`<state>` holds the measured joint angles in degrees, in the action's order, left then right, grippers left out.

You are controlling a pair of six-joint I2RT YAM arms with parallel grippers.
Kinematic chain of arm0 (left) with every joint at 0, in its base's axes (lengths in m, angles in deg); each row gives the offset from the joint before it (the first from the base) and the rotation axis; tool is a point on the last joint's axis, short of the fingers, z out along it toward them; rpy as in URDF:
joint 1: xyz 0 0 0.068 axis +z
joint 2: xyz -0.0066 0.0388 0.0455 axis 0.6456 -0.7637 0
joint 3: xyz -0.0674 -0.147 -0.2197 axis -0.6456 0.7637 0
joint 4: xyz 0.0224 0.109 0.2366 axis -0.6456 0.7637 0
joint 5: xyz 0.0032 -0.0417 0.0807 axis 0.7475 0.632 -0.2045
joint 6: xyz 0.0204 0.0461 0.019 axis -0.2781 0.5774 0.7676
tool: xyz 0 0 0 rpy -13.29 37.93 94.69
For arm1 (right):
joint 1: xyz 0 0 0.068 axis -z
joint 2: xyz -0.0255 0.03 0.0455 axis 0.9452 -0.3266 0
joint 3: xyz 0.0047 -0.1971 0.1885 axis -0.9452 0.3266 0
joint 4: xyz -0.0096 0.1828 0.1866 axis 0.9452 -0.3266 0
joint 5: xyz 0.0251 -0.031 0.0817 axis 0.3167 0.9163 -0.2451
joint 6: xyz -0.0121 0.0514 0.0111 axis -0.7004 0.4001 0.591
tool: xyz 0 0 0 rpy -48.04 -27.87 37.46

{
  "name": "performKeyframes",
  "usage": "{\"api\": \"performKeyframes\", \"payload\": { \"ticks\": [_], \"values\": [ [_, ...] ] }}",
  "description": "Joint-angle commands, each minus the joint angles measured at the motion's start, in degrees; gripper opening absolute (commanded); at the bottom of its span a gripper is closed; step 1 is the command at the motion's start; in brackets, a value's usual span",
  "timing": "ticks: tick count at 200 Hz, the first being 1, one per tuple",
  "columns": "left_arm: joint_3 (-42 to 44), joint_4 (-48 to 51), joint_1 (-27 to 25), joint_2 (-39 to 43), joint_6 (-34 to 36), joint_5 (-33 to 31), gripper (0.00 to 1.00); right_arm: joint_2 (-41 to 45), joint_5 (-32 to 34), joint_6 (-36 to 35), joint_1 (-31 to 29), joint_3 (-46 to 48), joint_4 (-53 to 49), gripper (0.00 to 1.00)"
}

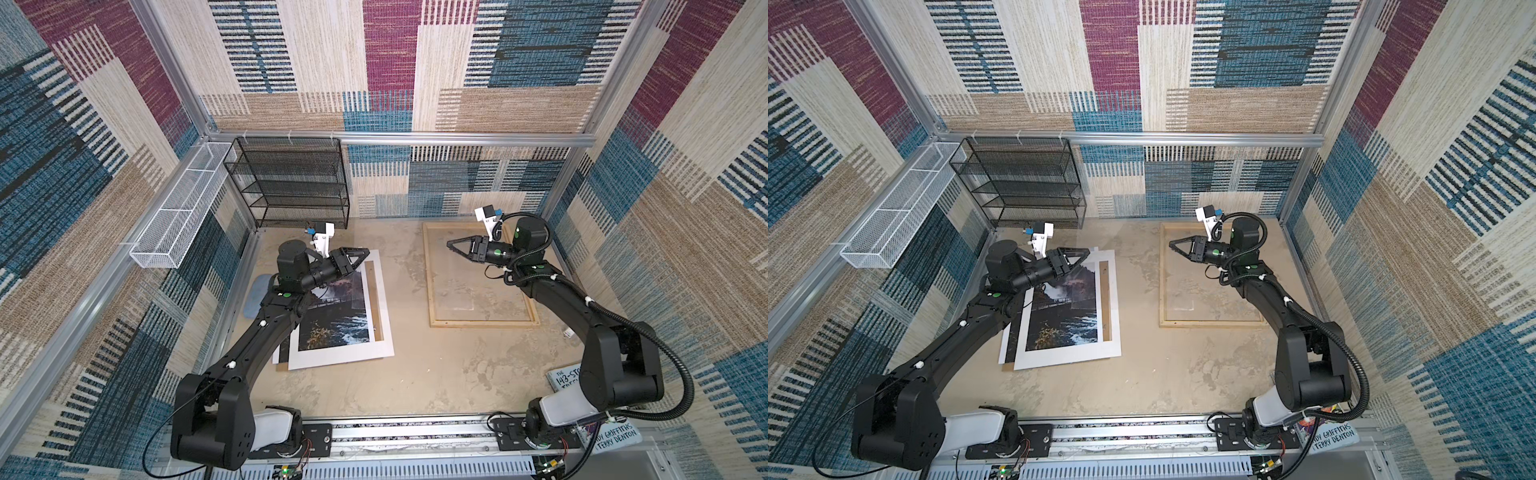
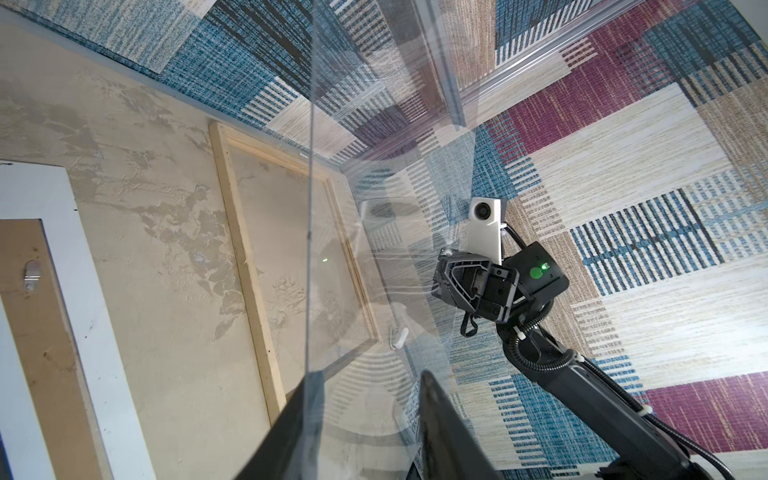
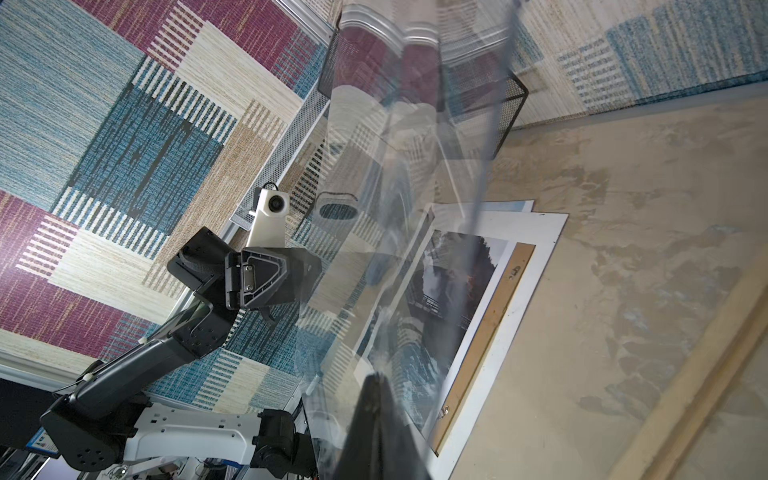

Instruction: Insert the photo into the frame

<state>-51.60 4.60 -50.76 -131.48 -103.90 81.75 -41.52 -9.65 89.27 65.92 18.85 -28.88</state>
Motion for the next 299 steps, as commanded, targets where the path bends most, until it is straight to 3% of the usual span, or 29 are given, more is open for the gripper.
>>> {"api": "performKeyframes", "payload": {
  "ticks": [1,52,120,195,299],
  "values": [
    [-0.63,0.79,-0.08,-0.92,2.63,-2.70,0.45,0.29,-1.59,-3.77,2.32,-0.38,-2.81,0.00],
    [-1.29,4.42,-2.68,-8.02,5.72,-8.31,0.49,0.31,-5.39,-5.70,9.44,-2.87,-7.99,0.00],
    [-14.88,19.49,-13.58,-24.81,10.30,-21.80,0.46,3.02,-5.75,-7.99,15.54,-9.74,-16.71,0.00],
    [-25.17,19.51,-20.46,-38.89,8.69,-22.34,0.43,4.73,-3.48,-8.48,21.95,-14.77,-20.54,0.00],
    [-34.88,19.16,-29.13,-50.01,8.51,-31.89,0.37,6.96,-5.03,-8.21,27.97,-11.85,-19.52,0.00]
  ]
}}
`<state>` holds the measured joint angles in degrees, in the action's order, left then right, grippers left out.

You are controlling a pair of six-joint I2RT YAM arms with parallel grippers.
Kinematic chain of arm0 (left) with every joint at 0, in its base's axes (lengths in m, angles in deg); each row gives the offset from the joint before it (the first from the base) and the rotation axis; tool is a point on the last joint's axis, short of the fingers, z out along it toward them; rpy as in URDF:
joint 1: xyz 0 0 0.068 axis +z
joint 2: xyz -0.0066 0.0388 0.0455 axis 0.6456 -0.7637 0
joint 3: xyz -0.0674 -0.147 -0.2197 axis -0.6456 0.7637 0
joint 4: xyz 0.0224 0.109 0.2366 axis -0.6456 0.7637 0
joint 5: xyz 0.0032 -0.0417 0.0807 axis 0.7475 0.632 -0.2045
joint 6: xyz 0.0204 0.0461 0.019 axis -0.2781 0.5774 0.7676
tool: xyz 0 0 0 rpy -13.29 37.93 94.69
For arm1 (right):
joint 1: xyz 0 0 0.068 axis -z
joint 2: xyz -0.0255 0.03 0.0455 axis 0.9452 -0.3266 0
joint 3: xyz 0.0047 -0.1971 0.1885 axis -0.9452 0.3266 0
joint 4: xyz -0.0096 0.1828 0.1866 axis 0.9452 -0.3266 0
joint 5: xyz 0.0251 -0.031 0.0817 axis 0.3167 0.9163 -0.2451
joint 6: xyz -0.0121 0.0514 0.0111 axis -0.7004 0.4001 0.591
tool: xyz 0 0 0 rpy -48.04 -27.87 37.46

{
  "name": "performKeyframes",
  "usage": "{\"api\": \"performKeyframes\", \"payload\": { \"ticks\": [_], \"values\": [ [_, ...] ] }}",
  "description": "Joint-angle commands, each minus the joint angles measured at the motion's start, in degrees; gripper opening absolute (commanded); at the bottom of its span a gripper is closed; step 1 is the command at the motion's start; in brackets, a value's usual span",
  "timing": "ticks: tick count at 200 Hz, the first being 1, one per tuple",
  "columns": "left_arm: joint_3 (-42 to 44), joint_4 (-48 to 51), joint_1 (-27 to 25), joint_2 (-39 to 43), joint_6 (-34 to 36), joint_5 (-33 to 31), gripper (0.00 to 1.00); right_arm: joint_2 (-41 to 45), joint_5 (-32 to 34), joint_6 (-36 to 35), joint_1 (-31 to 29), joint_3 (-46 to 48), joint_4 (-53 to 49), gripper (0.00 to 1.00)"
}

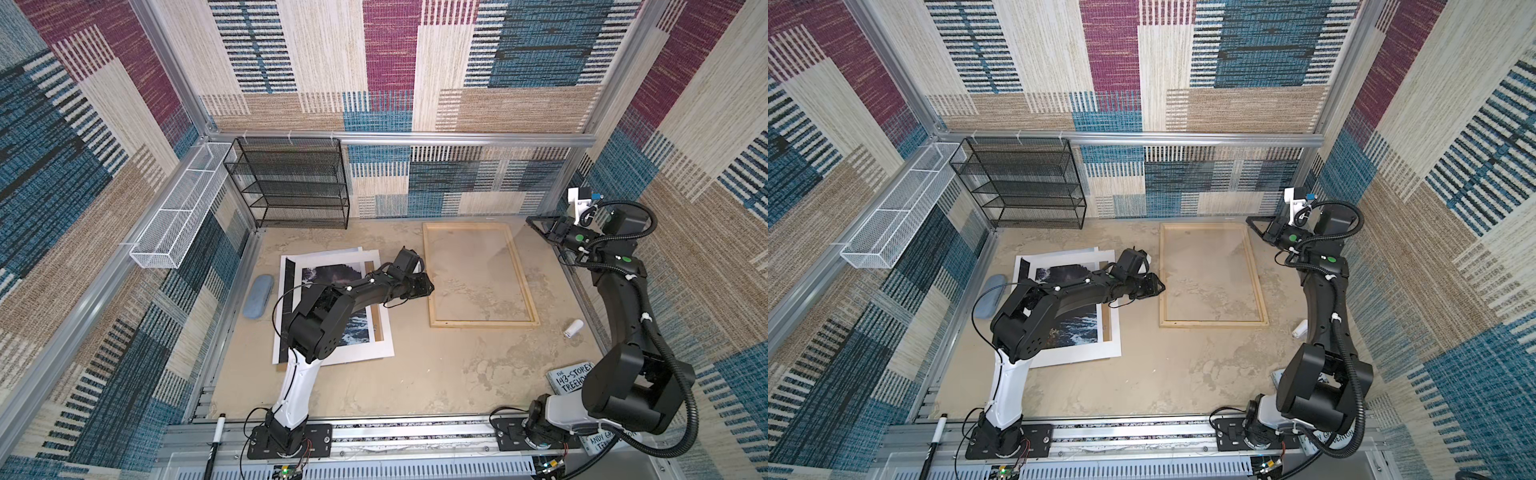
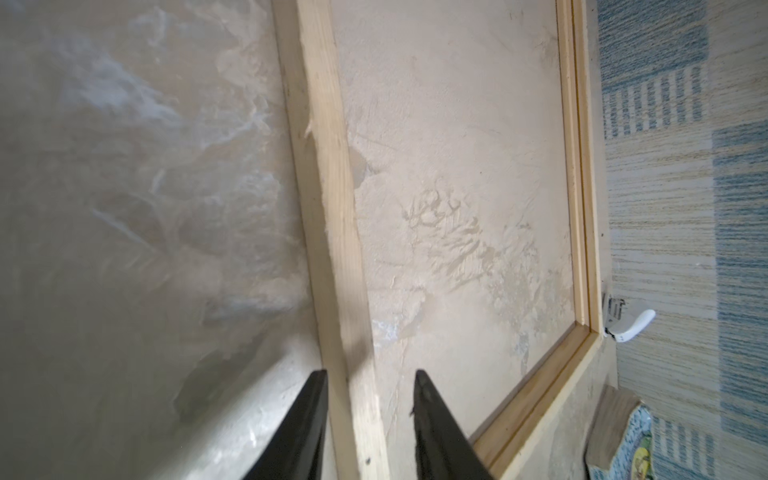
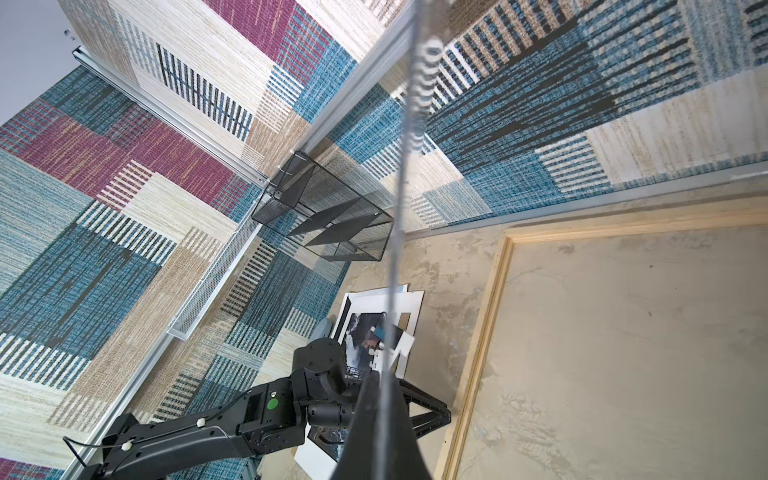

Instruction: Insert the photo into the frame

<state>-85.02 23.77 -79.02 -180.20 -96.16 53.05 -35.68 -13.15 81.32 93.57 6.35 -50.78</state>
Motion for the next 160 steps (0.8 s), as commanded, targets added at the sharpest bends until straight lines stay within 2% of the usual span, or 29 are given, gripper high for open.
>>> {"api": "performKeyframes", "payload": {
  "ticks": [1,37,82,101,160],
  "values": [
    [-1.57,0.07,-0.89,-1.38,0.78,-3.27,0.37,1.16,-1.50,-0.26,0.31,0.75,2.40,0.00],
    [-3.35,4.08,-1.18,-2.85,1.05,-6.43,0.30,2.12,-1.65,-0.26,0.70,2.11,2.59,0.00],
    [-3.47,4.87,-1.18,-3.12,2.02,-6.88,0.28,2.83,-2.00,0.01,0.85,3.14,3.04,0.00],
    [-3.25,5.69,-1.18,-2.76,2.41,-7.77,0.24,3.09,-2.17,0.40,0.88,3.81,3.58,0.00],
    [4.13,8.81,-0.92,3.61,1.49,-14.14,0.21,4.98,-2.86,2.20,0.89,9.47,6.88,0.00]
  ]
}}
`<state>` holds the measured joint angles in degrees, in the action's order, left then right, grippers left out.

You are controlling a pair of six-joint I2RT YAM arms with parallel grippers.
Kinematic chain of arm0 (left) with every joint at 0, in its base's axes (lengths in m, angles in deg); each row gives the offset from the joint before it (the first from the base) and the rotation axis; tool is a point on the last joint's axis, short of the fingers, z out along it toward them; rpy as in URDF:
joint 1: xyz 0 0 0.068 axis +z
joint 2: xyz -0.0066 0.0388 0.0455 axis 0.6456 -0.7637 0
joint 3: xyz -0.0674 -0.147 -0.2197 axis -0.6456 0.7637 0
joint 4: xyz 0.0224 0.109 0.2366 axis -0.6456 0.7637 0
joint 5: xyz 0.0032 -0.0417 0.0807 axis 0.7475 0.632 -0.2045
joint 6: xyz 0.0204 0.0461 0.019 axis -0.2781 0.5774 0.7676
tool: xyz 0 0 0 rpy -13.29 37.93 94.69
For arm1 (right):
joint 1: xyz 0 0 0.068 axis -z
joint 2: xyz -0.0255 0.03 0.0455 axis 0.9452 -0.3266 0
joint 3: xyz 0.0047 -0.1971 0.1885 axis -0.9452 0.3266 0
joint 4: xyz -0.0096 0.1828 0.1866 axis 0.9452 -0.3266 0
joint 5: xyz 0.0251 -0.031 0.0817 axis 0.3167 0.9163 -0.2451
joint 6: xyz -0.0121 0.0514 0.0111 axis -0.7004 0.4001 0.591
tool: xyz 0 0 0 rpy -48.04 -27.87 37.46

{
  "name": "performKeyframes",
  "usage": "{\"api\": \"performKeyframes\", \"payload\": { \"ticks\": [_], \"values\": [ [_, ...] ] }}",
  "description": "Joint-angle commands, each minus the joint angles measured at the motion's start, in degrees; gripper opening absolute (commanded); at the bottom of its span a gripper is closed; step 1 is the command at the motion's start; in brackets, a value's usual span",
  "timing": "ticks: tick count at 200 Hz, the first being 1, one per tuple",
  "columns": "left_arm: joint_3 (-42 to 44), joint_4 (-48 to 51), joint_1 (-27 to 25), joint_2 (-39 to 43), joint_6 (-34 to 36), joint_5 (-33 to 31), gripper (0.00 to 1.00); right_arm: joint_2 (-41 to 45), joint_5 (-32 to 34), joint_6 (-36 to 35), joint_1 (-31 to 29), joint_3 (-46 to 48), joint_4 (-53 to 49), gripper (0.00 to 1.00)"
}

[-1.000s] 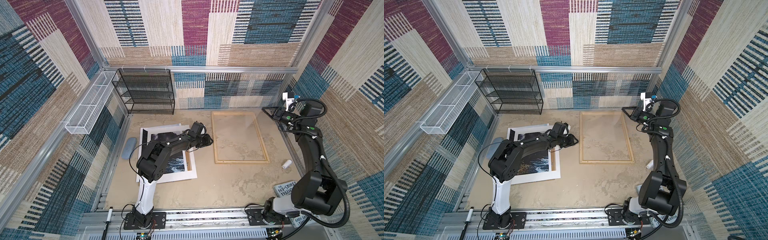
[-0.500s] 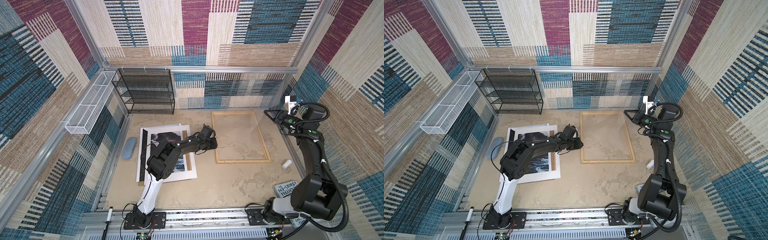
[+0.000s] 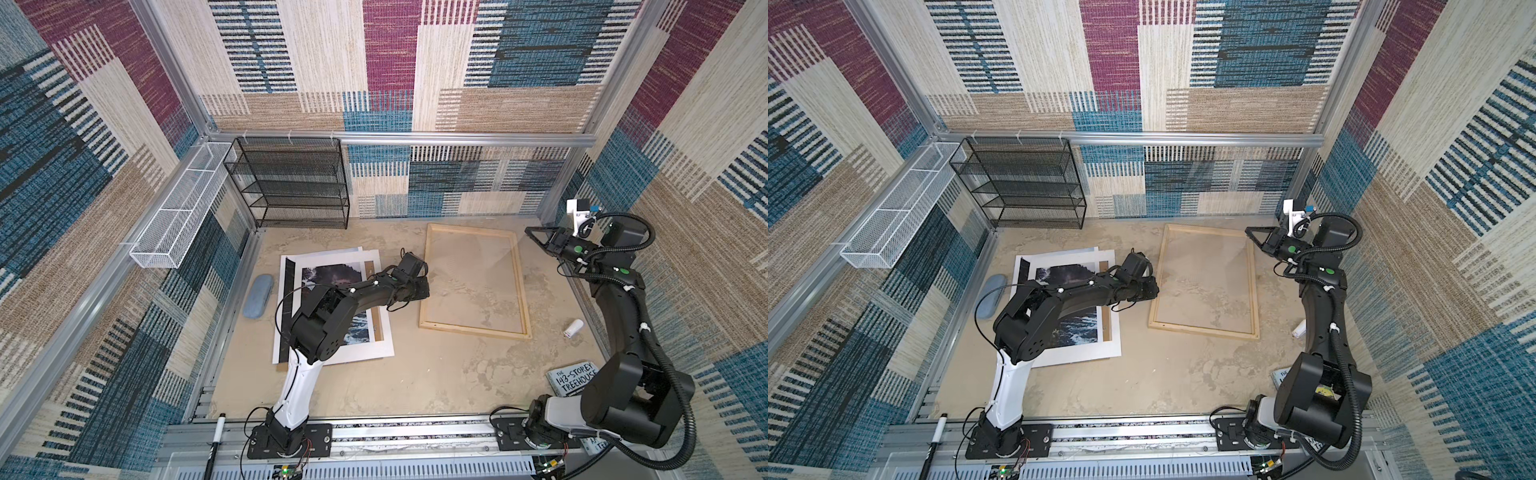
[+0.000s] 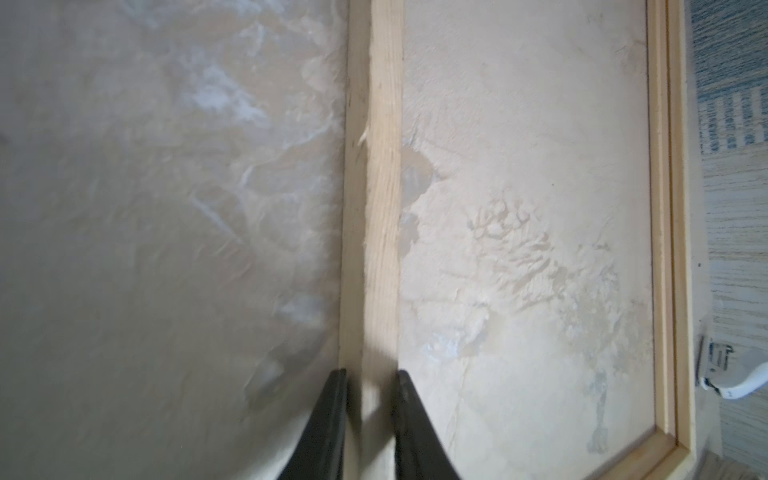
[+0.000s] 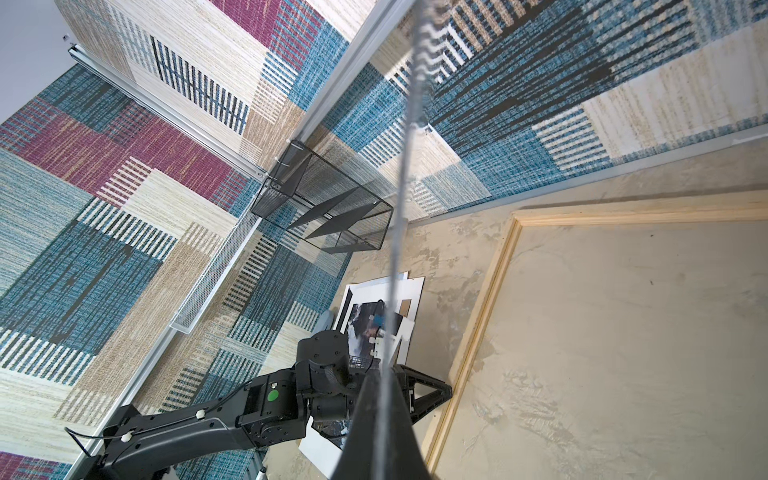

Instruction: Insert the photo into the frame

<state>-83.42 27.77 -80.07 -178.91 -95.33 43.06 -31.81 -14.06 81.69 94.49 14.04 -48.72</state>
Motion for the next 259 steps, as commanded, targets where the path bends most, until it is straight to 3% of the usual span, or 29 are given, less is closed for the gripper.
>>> {"api": "performKeyframes", "payload": {
  "ticks": [1,61,92,124,206,259],
  "values": [
    [2.71,4.83,0.13,2.42,0.57,-4.25,0.20,1.11,-1.96,1.92,-0.06,1.95,4.97,0.00],
    [10.96,8.29,0.39,8.44,-3.88,-7.92,0.17,0.56,-5.40,3.32,-0.58,8.55,10.07,0.00],
    [13.79,10.28,0.39,10.75,-5.82,-8.49,0.14,-3.72,-7.81,-6.93,-3.74,7.24,3.13,0.00],
    [16.71,10.72,0.57,13.24,-6.38,-9.54,0.12,-6.59,-7.17,-8.98,-5.78,6.94,2.48,0.00],
    [19.08,11.22,0.96,18.25,-3.86,-10.05,0.31,-10.63,-6.26,-6.50,-10.89,8.55,7.00,0.00],
    [17.83,14.55,2.29,21.85,-0.82,-10.62,0.32,-13.04,-6.60,-4.59,-14.35,9.58,10.90,0.00]
  ]
}}
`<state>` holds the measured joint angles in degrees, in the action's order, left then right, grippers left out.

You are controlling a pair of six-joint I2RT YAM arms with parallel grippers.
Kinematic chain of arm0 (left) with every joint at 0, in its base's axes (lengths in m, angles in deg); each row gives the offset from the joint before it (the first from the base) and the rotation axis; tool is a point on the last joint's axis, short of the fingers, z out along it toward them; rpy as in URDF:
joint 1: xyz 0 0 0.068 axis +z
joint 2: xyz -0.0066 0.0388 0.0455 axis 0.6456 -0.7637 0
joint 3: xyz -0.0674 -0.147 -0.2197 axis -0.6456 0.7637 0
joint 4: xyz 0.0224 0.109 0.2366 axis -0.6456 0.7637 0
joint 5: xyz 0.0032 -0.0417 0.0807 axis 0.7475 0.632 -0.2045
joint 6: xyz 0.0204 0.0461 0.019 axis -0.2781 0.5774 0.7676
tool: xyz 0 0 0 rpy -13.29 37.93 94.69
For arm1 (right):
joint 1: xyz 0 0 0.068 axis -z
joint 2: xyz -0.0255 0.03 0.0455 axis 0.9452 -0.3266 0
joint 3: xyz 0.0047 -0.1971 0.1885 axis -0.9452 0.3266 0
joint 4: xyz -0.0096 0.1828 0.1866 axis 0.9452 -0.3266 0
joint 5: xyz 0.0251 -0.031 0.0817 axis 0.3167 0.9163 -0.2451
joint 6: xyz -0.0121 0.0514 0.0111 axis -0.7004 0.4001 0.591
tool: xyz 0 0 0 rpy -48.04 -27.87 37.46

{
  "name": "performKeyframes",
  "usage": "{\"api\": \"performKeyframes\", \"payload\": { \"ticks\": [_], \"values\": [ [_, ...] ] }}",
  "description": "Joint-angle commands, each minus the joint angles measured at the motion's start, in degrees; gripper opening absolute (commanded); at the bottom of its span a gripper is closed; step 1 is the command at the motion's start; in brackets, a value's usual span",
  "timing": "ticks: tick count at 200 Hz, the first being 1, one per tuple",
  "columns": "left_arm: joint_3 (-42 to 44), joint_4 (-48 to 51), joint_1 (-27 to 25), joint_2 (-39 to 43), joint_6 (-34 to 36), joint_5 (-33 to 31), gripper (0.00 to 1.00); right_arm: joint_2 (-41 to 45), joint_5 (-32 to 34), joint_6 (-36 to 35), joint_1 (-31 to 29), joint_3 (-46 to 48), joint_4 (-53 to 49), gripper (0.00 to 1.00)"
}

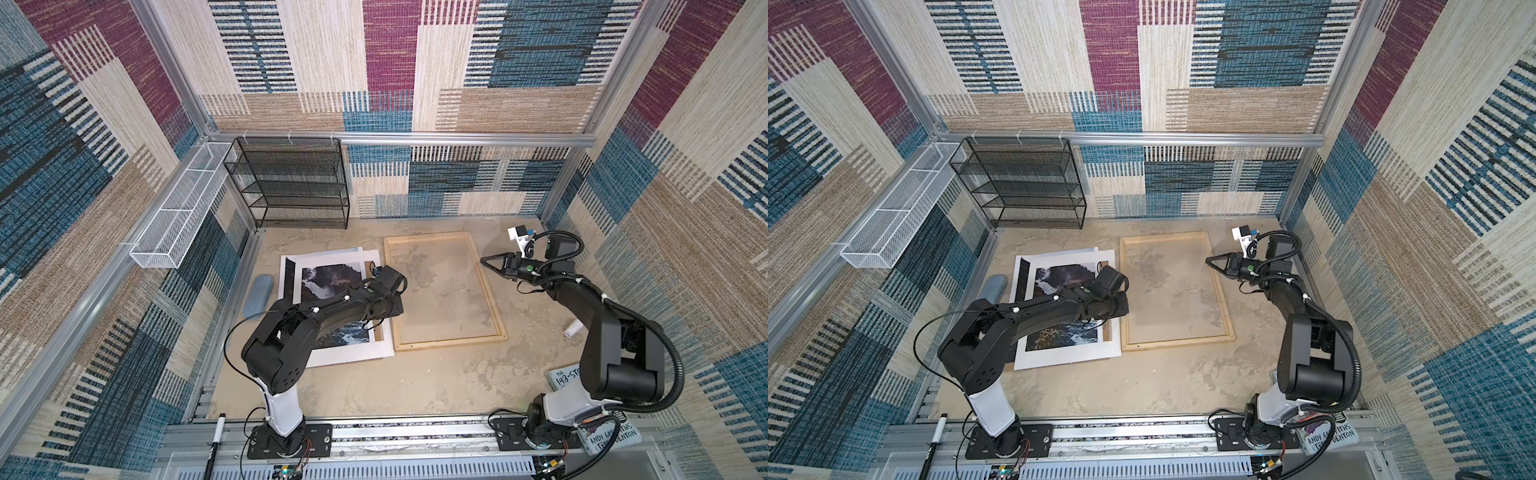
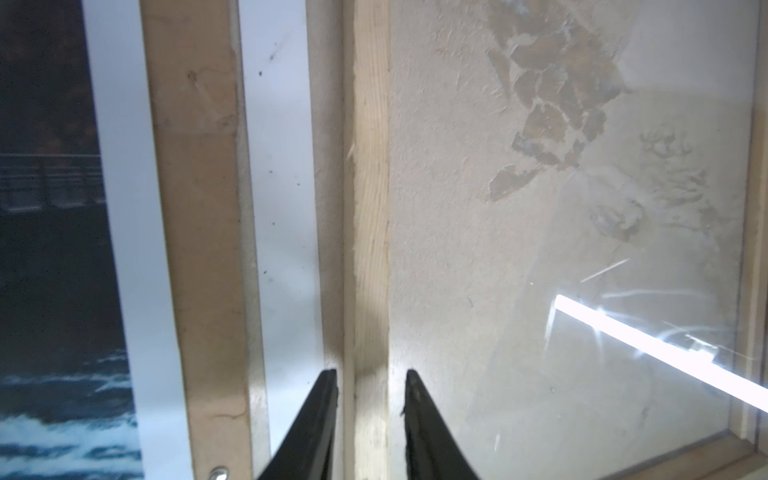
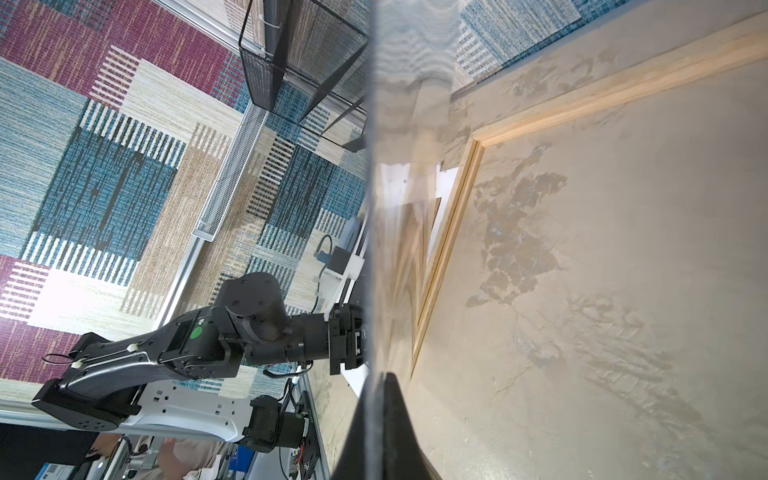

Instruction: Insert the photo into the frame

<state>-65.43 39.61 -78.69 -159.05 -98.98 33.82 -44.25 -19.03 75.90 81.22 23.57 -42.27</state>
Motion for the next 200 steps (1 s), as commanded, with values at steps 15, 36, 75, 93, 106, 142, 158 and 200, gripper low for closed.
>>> {"api": "performKeyframes", "payload": {
  "ticks": [15,36,75,93,106,142,158,200],
  "values": [
    [0.08,3.67,2.18,3.39,3.79,-1.95,0.32,-1.29,-1.87,2.82,-1.84,0.56,6.29,0.00],
    [1.10,3.83,4.54,4.92,5.02,-1.76,0.32,-2.58,-3.21,4.88,-3.04,1.27,8.89,0.00],
    [2.14,1.21,8.18,4.82,7.34,2.10,0.31,-5.19,-4.29,2.63,-4.22,0.79,7.54,0.00],
    [0.97,1.34,8.42,3.45,8.20,3.25,0.30,-7.07,-4.56,2.39,-4.26,-0.11,7.80,0.00],
    [0.22,1.40,8.42,2.73,8.43,4.10,0.30,-8.59,-5.06,0.01,-4.31,-1.59,5.25,0.00],
    [-0.49,0.71,8.42,1.09,8.54,5.79,0.30,-12.31,-6.05,-5.01,-4.26,-4.06,0.89,0.00],
    [-0.76,0.40,8.42,0.28,8.37,6.45,0.30,-13.63,-6.50,-5.86,-4.26,-4.88,0.33,0.00],
    [-1.34,0.41,8.42,-0.60,8.44,6.92,0.30,-16.99,-5.71,-9.37,-4.31,-6.20,-3.20,0.00]
  ]
}}
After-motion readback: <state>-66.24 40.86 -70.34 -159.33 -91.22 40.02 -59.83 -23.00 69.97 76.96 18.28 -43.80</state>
